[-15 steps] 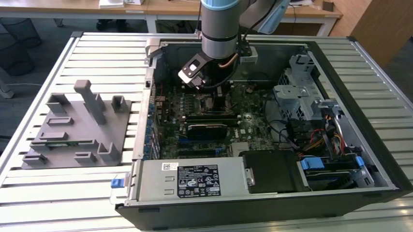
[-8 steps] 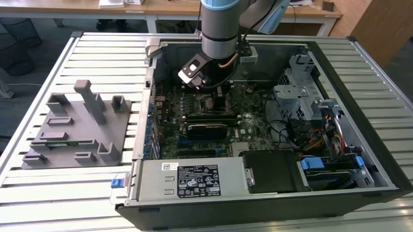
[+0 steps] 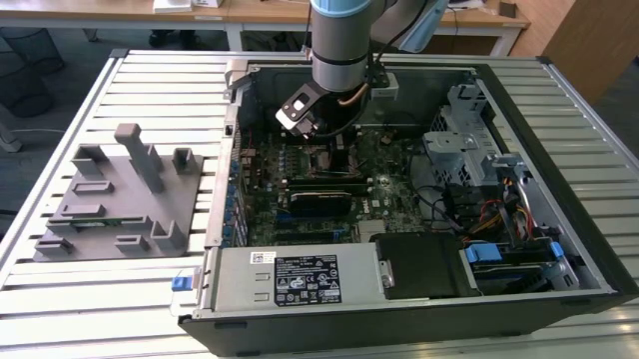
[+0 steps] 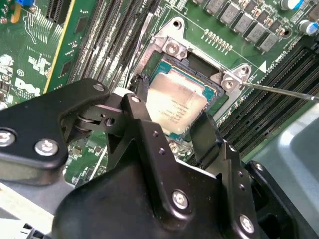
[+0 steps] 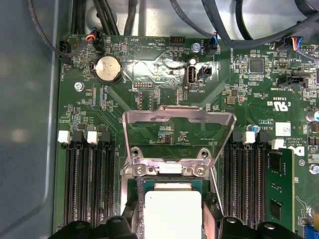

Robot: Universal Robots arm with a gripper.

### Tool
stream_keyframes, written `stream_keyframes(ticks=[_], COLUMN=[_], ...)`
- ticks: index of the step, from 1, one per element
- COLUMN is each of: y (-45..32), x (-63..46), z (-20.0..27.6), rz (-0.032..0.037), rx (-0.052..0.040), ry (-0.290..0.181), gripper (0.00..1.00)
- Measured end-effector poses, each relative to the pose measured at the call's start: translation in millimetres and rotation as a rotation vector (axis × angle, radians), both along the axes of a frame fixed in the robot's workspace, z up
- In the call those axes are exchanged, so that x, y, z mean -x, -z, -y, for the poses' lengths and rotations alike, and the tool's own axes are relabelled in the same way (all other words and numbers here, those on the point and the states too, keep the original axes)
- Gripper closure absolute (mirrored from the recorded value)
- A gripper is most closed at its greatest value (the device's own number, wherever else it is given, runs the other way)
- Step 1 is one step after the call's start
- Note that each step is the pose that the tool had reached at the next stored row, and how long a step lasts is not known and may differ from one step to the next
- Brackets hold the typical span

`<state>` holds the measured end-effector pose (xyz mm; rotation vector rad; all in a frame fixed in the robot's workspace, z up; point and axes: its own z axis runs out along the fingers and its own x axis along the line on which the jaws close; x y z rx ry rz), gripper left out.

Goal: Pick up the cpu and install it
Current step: 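Place the cpu into insertion slot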

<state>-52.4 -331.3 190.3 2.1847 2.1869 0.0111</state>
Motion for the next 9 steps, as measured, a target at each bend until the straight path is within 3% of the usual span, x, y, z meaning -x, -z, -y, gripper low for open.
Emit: stream_keyframes(ticks=[9], y=[-1.7], x=[0.0], z=[-0.7], rz=[0.0001], rx=[-0.0008], ry=[0.0], gripper=[0.39])
